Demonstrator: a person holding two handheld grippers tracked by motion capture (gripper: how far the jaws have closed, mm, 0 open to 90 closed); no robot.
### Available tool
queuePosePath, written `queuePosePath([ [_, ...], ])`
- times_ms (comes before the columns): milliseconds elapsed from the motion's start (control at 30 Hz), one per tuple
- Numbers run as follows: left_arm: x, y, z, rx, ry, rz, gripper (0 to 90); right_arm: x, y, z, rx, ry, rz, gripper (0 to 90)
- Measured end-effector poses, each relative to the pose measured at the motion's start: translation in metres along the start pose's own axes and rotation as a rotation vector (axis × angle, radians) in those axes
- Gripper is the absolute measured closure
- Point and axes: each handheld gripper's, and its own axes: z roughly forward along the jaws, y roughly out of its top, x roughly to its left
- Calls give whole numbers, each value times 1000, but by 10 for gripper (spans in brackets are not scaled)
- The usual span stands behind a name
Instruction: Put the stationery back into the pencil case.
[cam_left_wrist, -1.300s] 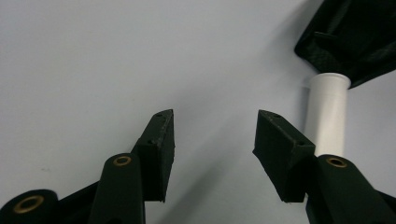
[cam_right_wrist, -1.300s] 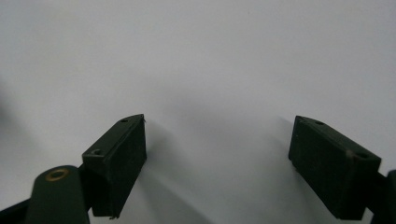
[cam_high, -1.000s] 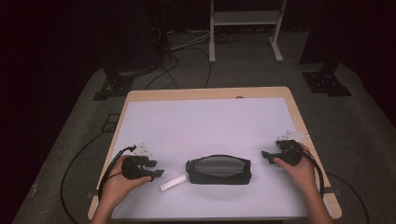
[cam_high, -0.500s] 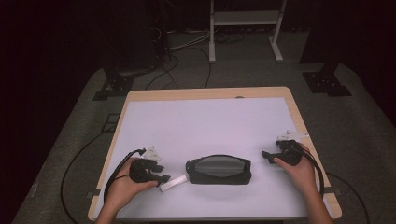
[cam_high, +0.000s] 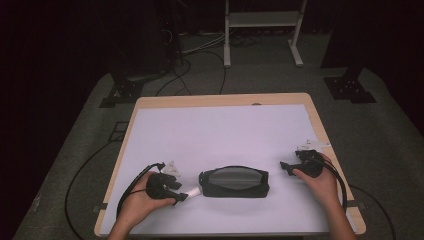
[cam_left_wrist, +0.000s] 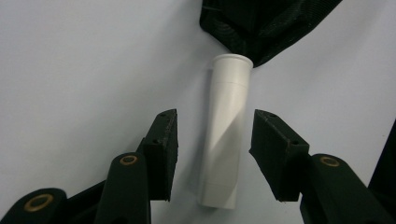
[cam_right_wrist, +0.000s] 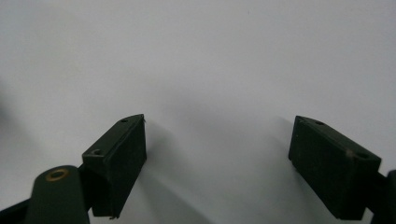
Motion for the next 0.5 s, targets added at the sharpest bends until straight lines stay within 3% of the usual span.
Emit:
queuePosePath([
  [500, -8, 4, 14, 72, 2, 35, 562, 0, 0, 0, 0, 0, 1, 177],
])
